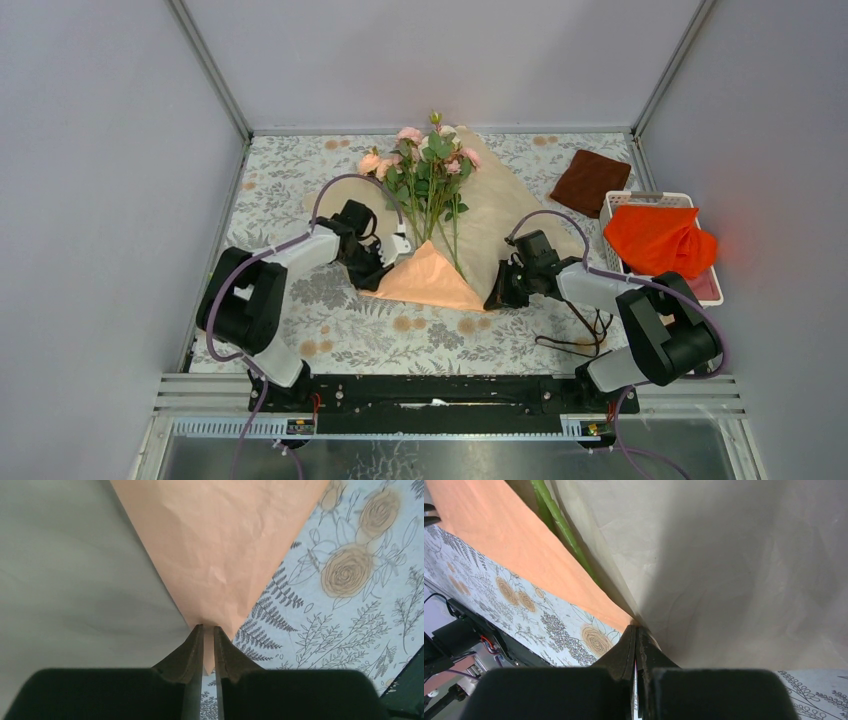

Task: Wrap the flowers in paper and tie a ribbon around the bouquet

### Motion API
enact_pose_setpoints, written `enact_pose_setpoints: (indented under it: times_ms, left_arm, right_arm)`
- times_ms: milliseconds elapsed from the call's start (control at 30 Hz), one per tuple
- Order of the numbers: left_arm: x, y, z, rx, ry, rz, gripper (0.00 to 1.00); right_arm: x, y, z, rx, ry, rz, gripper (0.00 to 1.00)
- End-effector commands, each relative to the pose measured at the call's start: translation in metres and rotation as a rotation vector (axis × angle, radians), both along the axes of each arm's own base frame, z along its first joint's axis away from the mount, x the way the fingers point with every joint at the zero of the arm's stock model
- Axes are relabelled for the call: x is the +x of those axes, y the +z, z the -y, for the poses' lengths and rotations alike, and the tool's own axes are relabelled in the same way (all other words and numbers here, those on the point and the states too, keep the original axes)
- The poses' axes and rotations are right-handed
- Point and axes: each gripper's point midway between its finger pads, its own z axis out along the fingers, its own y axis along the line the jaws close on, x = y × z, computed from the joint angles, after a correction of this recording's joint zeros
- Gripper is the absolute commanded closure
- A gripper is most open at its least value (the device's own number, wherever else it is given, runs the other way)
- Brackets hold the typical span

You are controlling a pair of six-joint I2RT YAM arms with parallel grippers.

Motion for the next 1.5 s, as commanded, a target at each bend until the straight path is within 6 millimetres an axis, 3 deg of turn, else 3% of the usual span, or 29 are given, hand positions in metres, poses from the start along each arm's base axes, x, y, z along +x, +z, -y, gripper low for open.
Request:
enact_pose_setpoints:
  times_ms: [0,167,300,367,467,533,633,800,933,1100,1200,1267,1333,1467]
  left_arm:
    - [-0.013,-0.020,-0.019,0.085,0.003,-0.013,0.82]
    - [-0.013,-0.025,-0.046,0.146,0.068,-0.015,0.82]
    - [0.000,-0.004,-0.053,0.155,0.132,-0.002,0.81]
    - [0.004,0.024,-0.036,0.065,0.138,-0.011,0.81]
    - [0.003,0.074,0.008,-0.130,0.104,-0.017,0.80]
    - [-0.001,0.086,0.039,-0.194,0.064,-0.004,0.78]
    - [0.003,0.080,0.085,-0.224,0.028,0.054,0.74]
    - [0.025,0.061,0.138,-0.288,0.057,0.106,0.63]
    - [0.040,0.035,0.154,-0.277,0.083,0.139,0.59]
    - [0.033,-0.002,0.152,-0.217,0.111,0.047,0.59]
    - [0.023,-0.012,0.150,-0.204,0.111,0.002,0.59]
    - [0.019,-0.014,0.149,-0.205,0.107,-0.012,0.59]
    - [0.017,-0.015,0.148,-0.204,0.106,-0.016,0.59]
    - [0.015,-0.016,0.148,-0.201,0.100,-0.024,0.59]
  right_arm:
    - [-0.021,-0.032,0.034,-0.185,0.004,-0.072,1.00]
    - [-0.021,-0.033,0.035,-0.191,0.006,-0.071,1.00]
    - [-0.021,-0.033,0.035,-0.197,0.007,-0.073,1.00]
    - [-0.020,-0.032,0.035,-0.197,0.005,-0.070,1.00]
    - [-0.019,-0.031,0.035,-0.197,0.000,-0.067,1.00]
    - [-0.019,-0.030,0.035,-0.195,-0.001,-0.068,1.00]
    - [-0.019,-0.031,0.036,-0.200,-0.005,-0.070,1.00]
    - [-0.015,-0.025,0.037,-0.204,-0.021,-0.042,1.00]
    - [-0.011,-0.019,0.037,-0.205,-0.026,-0.026,1.00]
    - [0.000,-0.003,0.048,-0.251,-0.077,0.047,1.00]
    - [0.007,0.011,0.057,-0.281,-0.143,0.101,0.71]
    - [0.012,0.023,0.070,-0.310,-0.240,0.127,0.60]
    - [0.014,0.030,0.089,-0.361,-0.358,0.141,0.38]
    - [0.017,0.039,0.115,-0.396,-0.546,0.181,0.10]
